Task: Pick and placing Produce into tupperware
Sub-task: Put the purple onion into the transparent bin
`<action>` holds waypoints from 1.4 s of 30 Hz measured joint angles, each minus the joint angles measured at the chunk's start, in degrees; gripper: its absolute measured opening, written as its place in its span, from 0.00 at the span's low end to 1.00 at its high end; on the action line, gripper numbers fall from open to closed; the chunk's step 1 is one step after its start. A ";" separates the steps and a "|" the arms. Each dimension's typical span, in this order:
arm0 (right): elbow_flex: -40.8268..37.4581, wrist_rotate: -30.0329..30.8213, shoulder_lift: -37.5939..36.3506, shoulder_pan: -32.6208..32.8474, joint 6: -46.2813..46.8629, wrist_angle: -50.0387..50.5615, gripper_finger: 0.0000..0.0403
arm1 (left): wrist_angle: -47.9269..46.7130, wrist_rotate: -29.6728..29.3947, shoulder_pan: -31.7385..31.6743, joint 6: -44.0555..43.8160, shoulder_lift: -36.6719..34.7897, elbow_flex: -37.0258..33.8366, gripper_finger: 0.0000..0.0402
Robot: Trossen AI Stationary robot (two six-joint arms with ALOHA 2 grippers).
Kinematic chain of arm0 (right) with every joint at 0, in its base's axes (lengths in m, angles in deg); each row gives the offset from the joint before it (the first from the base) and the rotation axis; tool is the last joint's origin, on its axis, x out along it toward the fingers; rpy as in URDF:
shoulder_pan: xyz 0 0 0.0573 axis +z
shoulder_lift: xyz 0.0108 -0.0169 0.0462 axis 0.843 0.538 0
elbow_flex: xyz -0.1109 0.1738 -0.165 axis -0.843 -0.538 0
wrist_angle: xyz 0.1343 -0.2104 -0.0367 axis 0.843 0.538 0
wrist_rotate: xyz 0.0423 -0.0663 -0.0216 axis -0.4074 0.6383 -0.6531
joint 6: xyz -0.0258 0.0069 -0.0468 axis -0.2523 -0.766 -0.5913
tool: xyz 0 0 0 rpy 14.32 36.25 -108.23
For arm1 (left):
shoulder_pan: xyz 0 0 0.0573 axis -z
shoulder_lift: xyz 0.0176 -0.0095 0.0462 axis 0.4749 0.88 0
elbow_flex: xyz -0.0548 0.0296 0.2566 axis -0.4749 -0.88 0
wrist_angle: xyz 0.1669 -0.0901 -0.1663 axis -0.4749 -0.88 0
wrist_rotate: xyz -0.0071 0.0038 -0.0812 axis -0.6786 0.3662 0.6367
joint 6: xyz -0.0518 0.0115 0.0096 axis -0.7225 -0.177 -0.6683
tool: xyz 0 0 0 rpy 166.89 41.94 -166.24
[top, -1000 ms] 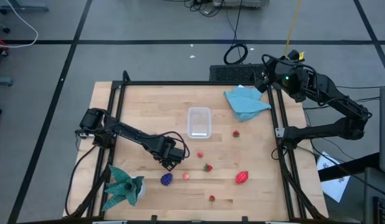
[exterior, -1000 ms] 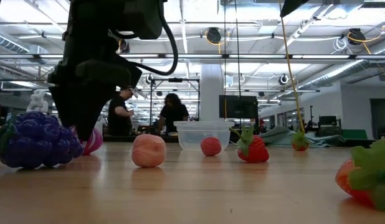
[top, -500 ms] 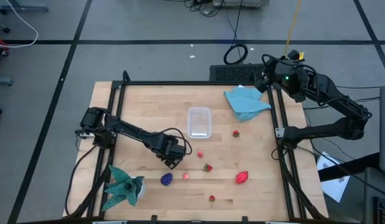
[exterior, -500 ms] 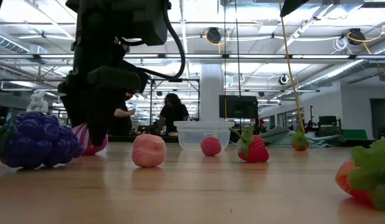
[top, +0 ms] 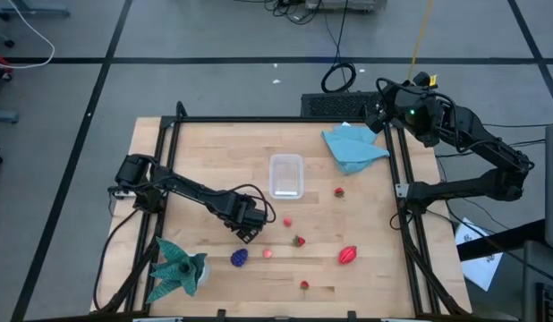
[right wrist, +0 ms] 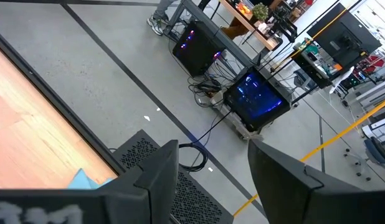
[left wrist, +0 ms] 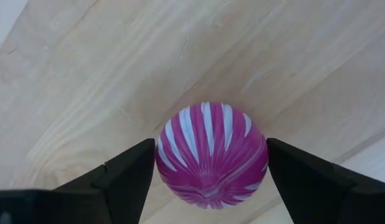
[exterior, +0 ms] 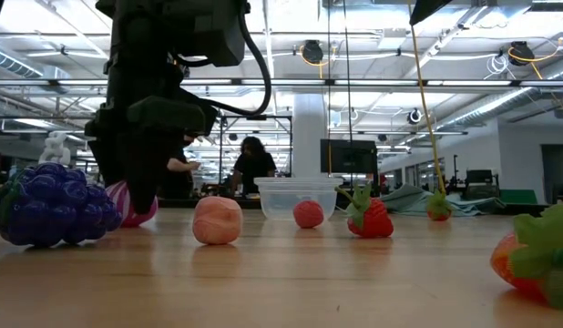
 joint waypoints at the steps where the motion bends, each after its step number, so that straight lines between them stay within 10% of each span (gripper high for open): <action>1: 0.00 0.00 0.00 0.00 0.02 0.00 0.45 | 0.00 0.00 0.00 -0.02 0.00 0.00 0.74; 10: 0.00 0.00 0.00 0.00 0.02 0.00 0.45 | 0.02 -0.02 0.00 -0.13 0.00 0.00 0.58; 30: -0.02 -0.02 0.00 -0.01 0.03 0.00 0.45 | 1.36 -1.71 0.00 -1.30 -3.81 0.07 0.67; 42: -0.02 -0.04 0.00 -0.02 0.02 -2.02 0.45 | 17.36 -9.31 -5.96 9.45 -15.97 0.09 0.68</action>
